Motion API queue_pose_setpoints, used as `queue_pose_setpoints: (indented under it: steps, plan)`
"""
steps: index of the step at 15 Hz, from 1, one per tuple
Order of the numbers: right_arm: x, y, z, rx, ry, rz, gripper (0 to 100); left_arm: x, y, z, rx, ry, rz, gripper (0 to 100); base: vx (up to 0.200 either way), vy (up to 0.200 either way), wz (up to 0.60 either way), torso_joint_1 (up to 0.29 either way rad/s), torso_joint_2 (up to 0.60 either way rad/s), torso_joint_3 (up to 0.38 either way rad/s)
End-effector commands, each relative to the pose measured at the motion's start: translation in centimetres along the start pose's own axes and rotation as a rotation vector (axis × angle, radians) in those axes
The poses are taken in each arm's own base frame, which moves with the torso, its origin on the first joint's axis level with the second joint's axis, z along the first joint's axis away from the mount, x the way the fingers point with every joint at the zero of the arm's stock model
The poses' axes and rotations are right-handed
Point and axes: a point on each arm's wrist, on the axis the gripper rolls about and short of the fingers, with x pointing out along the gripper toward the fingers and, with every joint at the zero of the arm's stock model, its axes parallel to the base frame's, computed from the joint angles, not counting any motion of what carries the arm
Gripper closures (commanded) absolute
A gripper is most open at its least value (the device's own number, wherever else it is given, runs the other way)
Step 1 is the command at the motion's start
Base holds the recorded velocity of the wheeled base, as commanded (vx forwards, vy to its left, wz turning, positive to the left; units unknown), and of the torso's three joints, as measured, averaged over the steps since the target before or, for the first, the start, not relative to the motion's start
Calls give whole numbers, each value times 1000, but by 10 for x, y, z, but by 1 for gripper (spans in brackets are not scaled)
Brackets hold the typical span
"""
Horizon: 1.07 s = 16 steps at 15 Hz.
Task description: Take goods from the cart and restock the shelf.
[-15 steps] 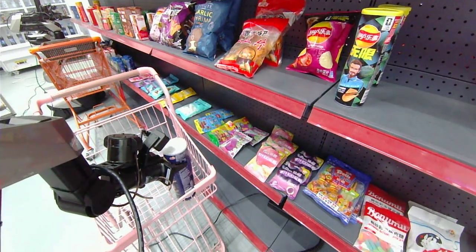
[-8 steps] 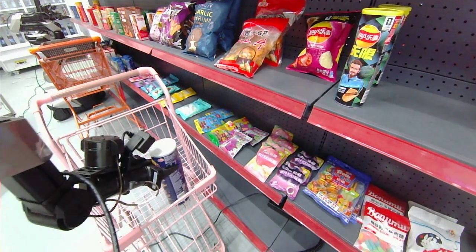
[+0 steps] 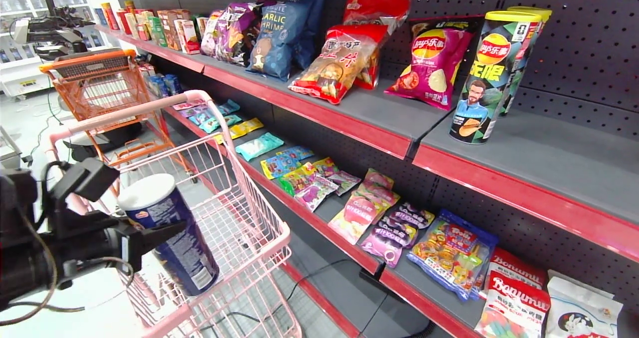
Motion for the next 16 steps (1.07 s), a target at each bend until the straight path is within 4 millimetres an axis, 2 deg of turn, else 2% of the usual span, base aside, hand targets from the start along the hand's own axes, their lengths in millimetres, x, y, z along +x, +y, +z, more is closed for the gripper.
queue_pose_setpoints:
  steps: [1, 2, 4, 11, 16]
  plan:
    - [0, 0, 0, 0, 0, 1, 0, -70, -29, 16, 68, -174, 26, 100, 0, 0, 0, 0, 0, 0]
    - [0, 0, 0, 0, 0, 1, 0, -77, -31, 19, 72, -183, 27, 100, 0, 0, 0, 0, 0, 0]
    - [0, 0, 0, -2, 0, 1, 0, -86, -36, 20, 80, -196, 32, 100, 0, 0, -600, 0, 5, 2]
    - [0, 0, 0, -2, 0, 1, 0, -101, -43, 18, 110, -252, 36, 100, 0, 0, -600, 2, 1, 5]
    - [0, 0, 0, -2, 0, 1, 0, -112, -49, 12, 115, -262, 31, 100, 0, 0, 0, 0, 0, 0]
